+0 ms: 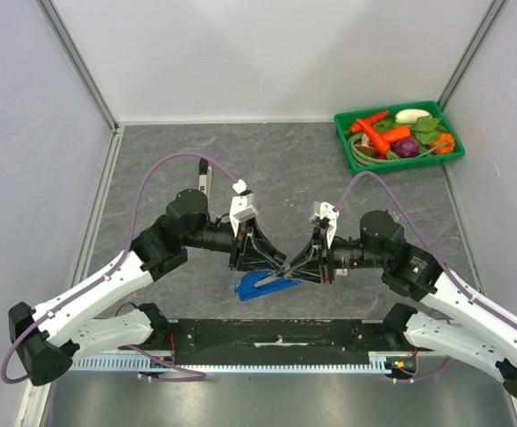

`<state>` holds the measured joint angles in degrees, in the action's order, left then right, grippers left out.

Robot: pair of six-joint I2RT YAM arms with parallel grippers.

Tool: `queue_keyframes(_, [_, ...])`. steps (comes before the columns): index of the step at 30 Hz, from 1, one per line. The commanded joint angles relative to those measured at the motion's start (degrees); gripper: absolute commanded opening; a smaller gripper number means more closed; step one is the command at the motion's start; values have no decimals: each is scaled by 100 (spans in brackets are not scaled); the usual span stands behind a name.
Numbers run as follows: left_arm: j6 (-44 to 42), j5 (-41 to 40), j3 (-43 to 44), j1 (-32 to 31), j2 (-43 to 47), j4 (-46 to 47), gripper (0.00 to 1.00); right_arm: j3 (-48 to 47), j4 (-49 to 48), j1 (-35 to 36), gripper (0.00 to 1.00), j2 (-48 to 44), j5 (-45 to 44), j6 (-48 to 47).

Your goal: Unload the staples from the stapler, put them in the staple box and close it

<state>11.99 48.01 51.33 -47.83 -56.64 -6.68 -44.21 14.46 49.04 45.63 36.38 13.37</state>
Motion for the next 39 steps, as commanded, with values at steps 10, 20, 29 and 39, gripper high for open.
queue_keyframes(10, [717, -3225, 26, -24, 242, 2662, 2, 1431, -2155, 62, 10, 402, -553, 1642])
queue_keyframes(20, [1174, -4931, -202, -15, -347, 3646, 2, 1968, -4186, 71, 7, 1536, -755, 2521])
queue_keyframes(29, [1446, -5573, -395, -7, -1059, 4069, 2, 1705, -5233, 71, 7, 2626, -931, 3005])
queue_keyframes(39, [1587, -6119, -326, -16, -1691, 3858, 2, 1345, -5366, 71, 8, 3083, -1089, 2988])
